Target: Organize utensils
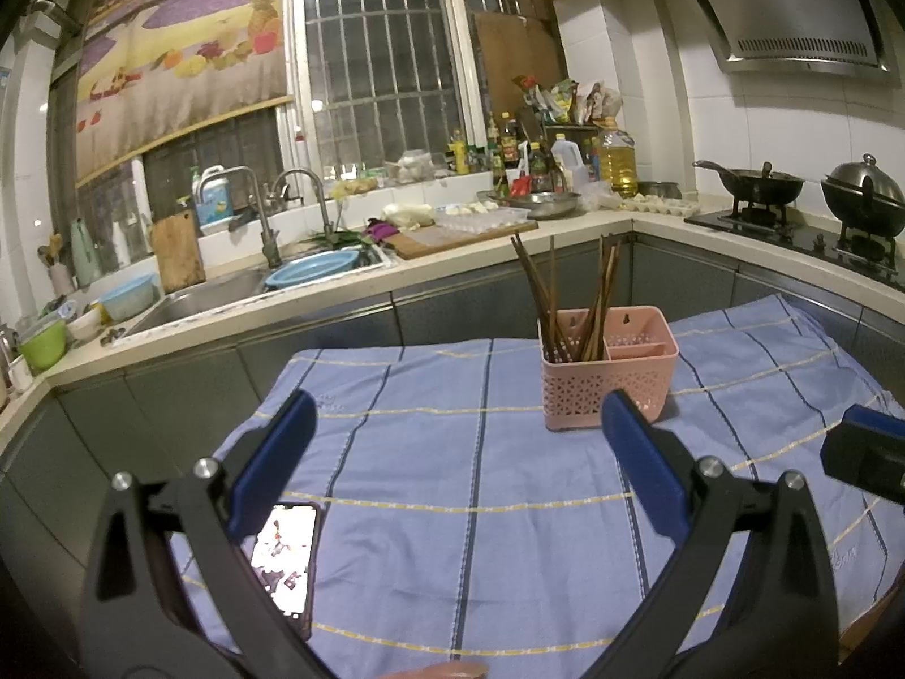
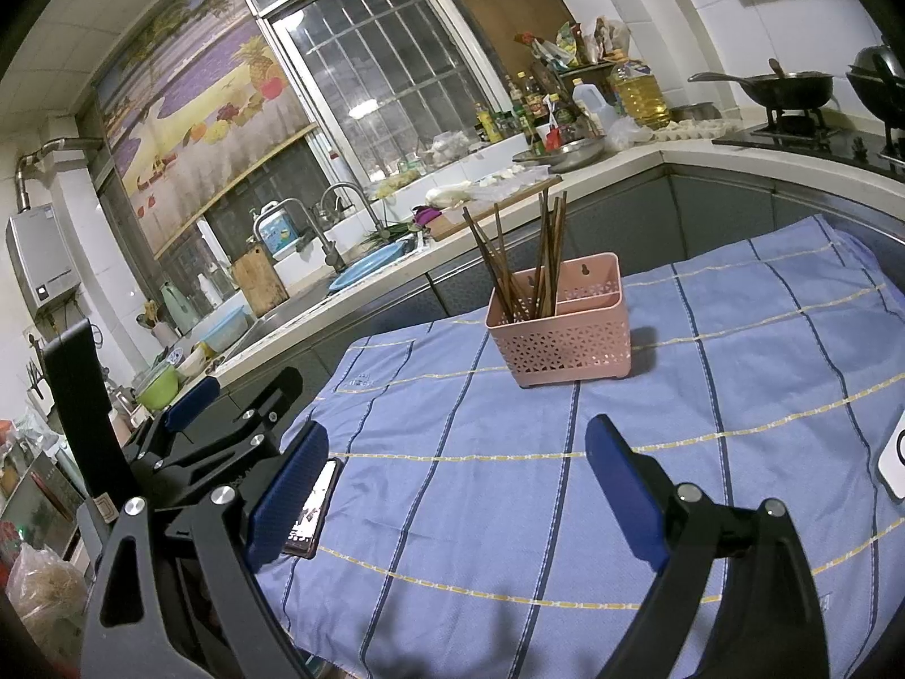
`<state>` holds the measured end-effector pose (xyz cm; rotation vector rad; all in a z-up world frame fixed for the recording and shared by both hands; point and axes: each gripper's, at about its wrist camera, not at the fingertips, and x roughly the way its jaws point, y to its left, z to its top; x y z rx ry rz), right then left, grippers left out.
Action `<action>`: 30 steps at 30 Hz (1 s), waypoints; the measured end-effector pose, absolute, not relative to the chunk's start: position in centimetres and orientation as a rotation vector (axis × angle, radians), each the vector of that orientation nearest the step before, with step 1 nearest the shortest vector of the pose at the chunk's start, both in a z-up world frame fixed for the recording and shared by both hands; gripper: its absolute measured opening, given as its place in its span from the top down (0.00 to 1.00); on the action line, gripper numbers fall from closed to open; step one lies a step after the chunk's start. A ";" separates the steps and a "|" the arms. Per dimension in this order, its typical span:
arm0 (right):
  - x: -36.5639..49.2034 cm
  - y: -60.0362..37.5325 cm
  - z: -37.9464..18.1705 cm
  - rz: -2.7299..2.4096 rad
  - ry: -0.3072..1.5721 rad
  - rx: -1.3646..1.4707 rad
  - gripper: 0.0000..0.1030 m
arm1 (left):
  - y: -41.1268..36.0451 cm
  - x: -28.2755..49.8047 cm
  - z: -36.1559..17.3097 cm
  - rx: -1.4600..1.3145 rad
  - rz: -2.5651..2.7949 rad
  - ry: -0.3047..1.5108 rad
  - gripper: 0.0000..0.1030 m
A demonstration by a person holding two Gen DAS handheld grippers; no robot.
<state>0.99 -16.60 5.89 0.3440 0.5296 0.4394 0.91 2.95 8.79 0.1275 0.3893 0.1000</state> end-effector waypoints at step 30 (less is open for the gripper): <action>0.8 -16.3 5.9 0.444 0.534 0.346 0.12 | 2.9 1.3 8.8 0.131 0.101 0.391 0.06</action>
